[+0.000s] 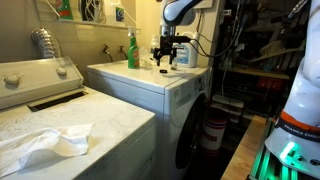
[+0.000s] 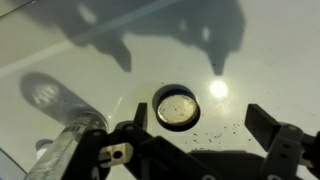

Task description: Put the black lid on the clear container

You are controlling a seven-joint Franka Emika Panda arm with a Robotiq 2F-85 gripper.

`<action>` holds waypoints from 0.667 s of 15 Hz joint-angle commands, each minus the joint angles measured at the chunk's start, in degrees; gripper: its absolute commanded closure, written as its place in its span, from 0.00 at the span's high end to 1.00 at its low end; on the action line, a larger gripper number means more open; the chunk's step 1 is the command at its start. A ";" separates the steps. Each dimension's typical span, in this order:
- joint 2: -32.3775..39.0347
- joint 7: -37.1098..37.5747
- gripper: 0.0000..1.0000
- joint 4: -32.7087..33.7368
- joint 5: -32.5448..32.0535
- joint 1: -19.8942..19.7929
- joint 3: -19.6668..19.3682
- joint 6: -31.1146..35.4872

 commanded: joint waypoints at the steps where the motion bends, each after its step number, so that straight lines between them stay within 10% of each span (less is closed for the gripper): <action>1: 3.25 -2.07 1.00 2.66 -0.14 0.57 -0.62 0.07; 10: 8.03 -3.35 1.00 6.44 -1.15 1.48 -1.16 -0.09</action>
